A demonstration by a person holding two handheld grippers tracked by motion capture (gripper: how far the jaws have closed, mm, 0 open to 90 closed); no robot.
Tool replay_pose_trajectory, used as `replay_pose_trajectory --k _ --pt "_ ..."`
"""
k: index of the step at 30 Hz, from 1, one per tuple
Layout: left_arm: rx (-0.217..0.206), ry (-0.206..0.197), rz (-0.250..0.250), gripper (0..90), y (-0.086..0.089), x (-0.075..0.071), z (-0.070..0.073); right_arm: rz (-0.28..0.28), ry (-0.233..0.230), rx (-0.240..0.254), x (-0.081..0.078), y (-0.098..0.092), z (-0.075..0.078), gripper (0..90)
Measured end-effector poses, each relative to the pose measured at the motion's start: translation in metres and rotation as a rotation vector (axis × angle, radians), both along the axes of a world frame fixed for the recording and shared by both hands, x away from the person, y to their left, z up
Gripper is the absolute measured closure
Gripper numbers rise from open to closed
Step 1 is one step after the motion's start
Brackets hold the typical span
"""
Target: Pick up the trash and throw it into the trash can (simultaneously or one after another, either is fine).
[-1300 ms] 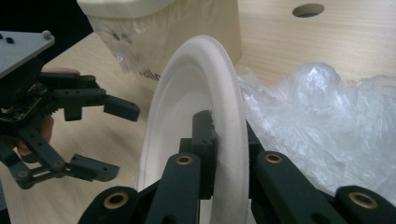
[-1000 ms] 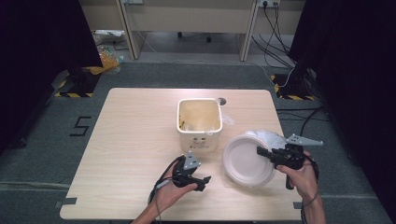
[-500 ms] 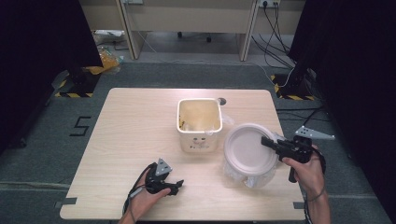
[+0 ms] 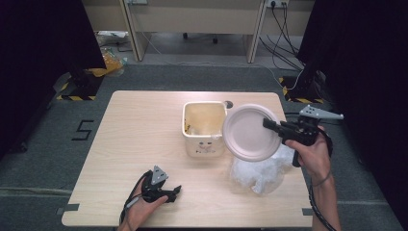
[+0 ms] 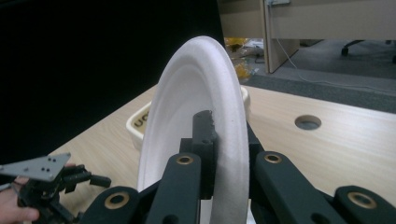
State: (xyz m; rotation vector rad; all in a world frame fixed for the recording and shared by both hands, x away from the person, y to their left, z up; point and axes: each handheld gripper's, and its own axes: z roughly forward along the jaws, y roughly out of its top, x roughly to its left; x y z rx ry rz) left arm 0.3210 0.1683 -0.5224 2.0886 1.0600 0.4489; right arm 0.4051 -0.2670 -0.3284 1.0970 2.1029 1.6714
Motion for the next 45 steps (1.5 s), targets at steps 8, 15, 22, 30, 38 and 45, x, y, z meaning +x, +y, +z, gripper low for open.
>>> replay_pose_trajectory --k 8,15,22,30,38,45 --pt "0.001 0.000 0.010 14.0 0.000 0.001 -0.001 0.010 0.018 0.012 0.031 0.028 0.017 84.0" --pt "0.004 0.002 0.008 13.7 0.000 0.001 0.000 0.011 0.053 0.007 0.060 0.053 0.023 84.0" --pt "0.003 0.004 0.009 13.7 0.000 0.001 0.000 -0.004 0.092 -0.034 0.085 0.082 0.020 84.0" --pt "0.003 0.004 0.009 13.7 0.000 0.000 0.000 -0.035 0.126 -0.076 0.104 0.107 0.008 83.9" --pt "0.003 0.003 0.010 13.6 0.000 0.000 0.000 -0.060 0.136 -0.145 0.114 0.129 -0.003 84.0" --pt "0.002 0.003 0.013 13.6 0.000 0.000 0.000 -0.057 0.173 -0.174 0.121 0.141 -0.021 83.9"
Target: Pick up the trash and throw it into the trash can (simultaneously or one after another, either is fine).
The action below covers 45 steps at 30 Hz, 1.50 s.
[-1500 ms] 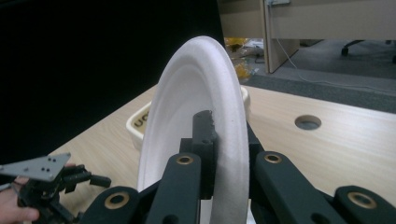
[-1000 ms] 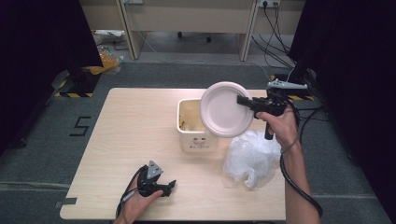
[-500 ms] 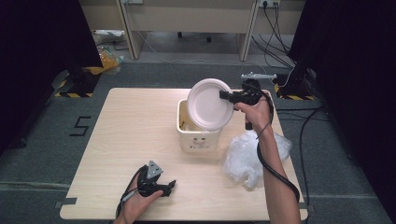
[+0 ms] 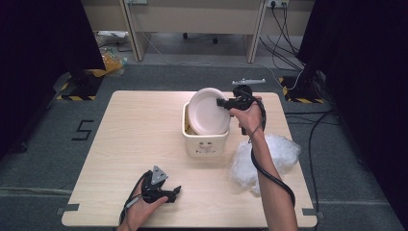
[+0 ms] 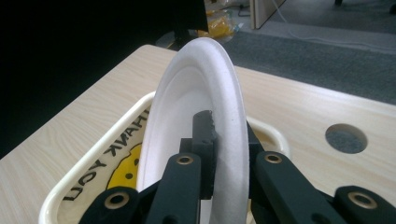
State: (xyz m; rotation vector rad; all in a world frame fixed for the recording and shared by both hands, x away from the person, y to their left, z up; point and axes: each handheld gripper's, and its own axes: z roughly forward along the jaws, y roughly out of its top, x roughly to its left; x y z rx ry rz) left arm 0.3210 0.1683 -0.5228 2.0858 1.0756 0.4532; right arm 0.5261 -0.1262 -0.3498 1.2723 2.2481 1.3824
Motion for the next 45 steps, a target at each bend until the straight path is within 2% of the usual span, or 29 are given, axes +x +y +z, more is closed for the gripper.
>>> replay_pose_trajectory --k 4,8,15,19,26,36,45 --pt "0.000 0.000 0.000 13.6 0.000 0.000 0.000 0.005 0.018 -0.005 0.001 0.003 -0.010 83.0" --pt "-0.001 0.000 0.002 13.7 0.000 0.000 0.000 0.010 0.020 0.008 0.001 0.004 -0.014 74.4" --pt "0.000 0.000 0.001 13.6 0.000 0.000 0.000 0.002 -0.013 0.053 -0.006 -0.010 -0.002 68.8" --pt "0.002 0.001 0.000 13.7 0.000 0.000 0.000 0.007 -0.026 0.048 -0.012 -0.019 0.002 66.2" --pt "-0.002 -0.001 0.002 13.6 0.000 0.000 0.000 0.017 -0.053 0.025 -0.036 -0.048 -0.001 58.5" --pt "0.001 0.000 0.001 13.4 0.000 0.000 0.000 0.004 -0.044 0.024 -0.063 -0.090 -0.016 56.5" --pt "0.000 0.000 0.002 13.4 0.000 0.000 0.000 -0.012 -0.045 0.028 -0.076 -0.107 -0.029 54.4"
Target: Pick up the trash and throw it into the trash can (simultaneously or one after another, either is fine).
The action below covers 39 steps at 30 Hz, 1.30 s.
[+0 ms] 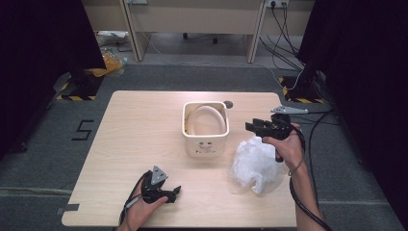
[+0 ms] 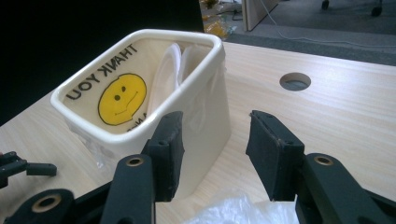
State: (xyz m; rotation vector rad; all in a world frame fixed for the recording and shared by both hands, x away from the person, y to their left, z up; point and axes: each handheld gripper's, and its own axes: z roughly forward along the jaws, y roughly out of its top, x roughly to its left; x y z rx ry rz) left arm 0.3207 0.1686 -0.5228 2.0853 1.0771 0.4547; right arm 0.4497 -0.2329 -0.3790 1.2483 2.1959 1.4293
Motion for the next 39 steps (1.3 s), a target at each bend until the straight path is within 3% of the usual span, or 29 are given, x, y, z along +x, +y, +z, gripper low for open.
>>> replay_pose_trajectory --k 9,16,21,25,39 --pt "0.001 0.001 0.000 13.4 0.000 0.000 0.000 -0.015 -0.016 -0.045 -0.016 -0.006 -0.014 51.1" --pt "0.001 0.001 0.000 13.2 0.000 0.000 0.000 -0.048 -0.018 -0.048 -0.025 -0.013 -0.027 45.8" --pt "0.000 0.000 0.001 13.2 0.000 0.000 0.000 -0.071 -0.017 -0.023 -0.033 -0.021 -0.038 43.7" --pt "0.001 0.000 0.001 13.2 0.000 0.000 0.000 -0.087 -0.002 -0.039 -0.035 -0.025 -0.043 40.2" --pt "-0.002 0.000 -0.001 13.3 0.000 -0.001 0.000 -0.107 0.073 -0.157 -0.038 -0.026 -0.068 18.7"
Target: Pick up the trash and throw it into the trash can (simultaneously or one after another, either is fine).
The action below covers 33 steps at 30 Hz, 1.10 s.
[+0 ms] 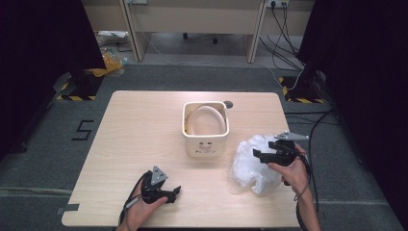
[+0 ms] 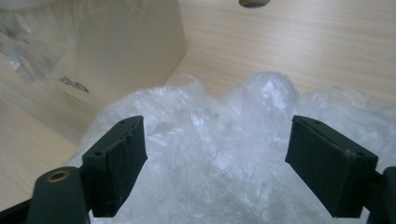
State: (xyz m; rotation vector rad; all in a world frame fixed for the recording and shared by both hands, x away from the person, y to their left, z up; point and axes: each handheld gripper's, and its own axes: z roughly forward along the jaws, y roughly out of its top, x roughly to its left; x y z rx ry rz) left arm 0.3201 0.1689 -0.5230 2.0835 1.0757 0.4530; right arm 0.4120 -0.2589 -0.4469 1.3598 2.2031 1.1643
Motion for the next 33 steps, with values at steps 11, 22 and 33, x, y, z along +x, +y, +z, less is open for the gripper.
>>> replay_pose_trajectory --k 11,22,33 --pt "0.004 0.001 -0.003 13.3 0.000 0.000 0.000 0.007 0.070 -0.096 0.007 0.008 -0.026 15.9" --pt "0.006 0.002 -0.004 13.3 0.001 0.000 0.000 0.017 0.108 -0.141 0.010 0.010 -0.045 16.2" --pt "0.005 0.001 -0.004 13.2 0.001 -0.001 0.000 0.008 0.088 -0.165 0.009 0.009 -0.050 29.6"
